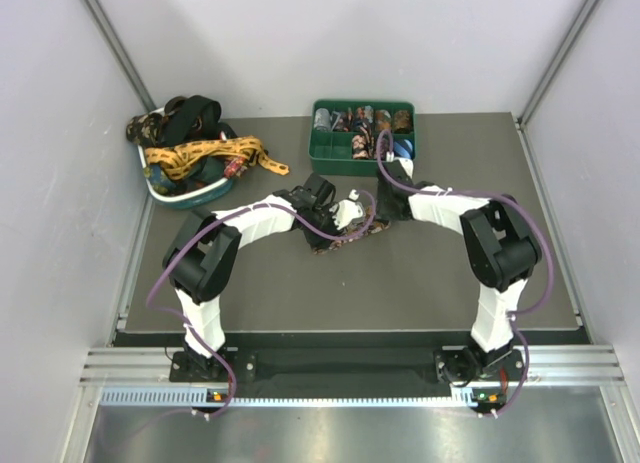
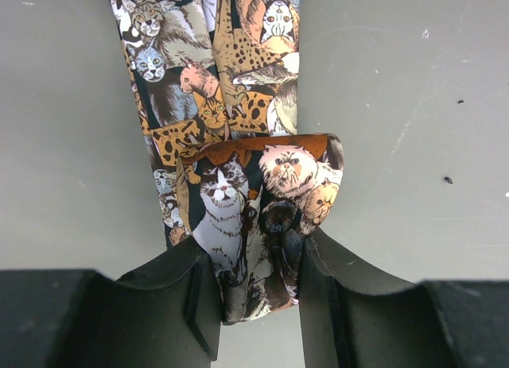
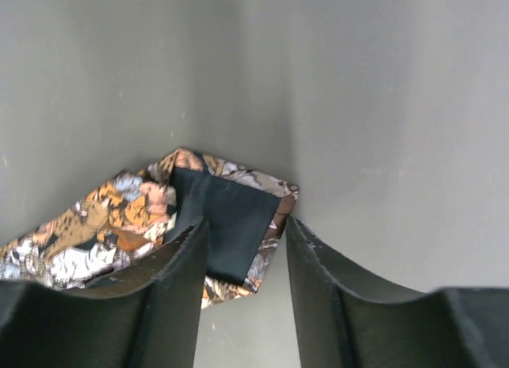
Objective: Roll the ties
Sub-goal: Roll the tie
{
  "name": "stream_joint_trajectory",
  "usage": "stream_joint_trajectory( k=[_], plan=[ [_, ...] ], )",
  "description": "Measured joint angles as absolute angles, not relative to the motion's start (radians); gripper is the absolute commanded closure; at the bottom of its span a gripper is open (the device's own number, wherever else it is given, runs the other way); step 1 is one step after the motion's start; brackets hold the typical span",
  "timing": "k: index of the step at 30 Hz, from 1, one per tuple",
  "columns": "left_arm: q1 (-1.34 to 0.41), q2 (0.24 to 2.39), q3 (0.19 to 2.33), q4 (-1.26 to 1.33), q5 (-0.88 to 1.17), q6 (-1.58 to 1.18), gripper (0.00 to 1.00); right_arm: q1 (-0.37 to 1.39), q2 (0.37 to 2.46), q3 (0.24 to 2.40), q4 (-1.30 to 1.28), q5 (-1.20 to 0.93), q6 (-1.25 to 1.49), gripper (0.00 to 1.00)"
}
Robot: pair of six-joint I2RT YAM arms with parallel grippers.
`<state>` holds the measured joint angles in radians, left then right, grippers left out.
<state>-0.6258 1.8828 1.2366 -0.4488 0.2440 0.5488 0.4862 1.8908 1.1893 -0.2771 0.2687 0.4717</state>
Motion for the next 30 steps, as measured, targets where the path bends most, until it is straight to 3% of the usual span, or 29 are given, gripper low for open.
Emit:
stream_joint_trajectory(
  k=[2,5,8,17,30],
  plan=[
    [-0.626,1.883,1.237,-0.449,0.244,0.549,0.69,0.486,1.903,1.202,-0.277,0.282,0.473,0.65],
    [-0.627,1.883,1.237,-0.450,0.240,0.549,0.70,0.486,1.912,1.213,-0.281,0.289,0.472,0.88],
    [-0.629,1.883,1.239,-0.452,0.237,0.549,0.71,0.486,1.923,1.230,-0.284,0.282,0.470,1.00],
    [-0.647,1.893,1.260,-0.470,0.193,0.521,0.72,0.463,1.906,1.208,-0.272,0.254,0.461,1.00],
    [-0.721,2.022,1.442,-0.472,0.170,0.407,0.72,0.271,1.829,1.119,-0.282,0.161,0.406,1.00]
  ],
)
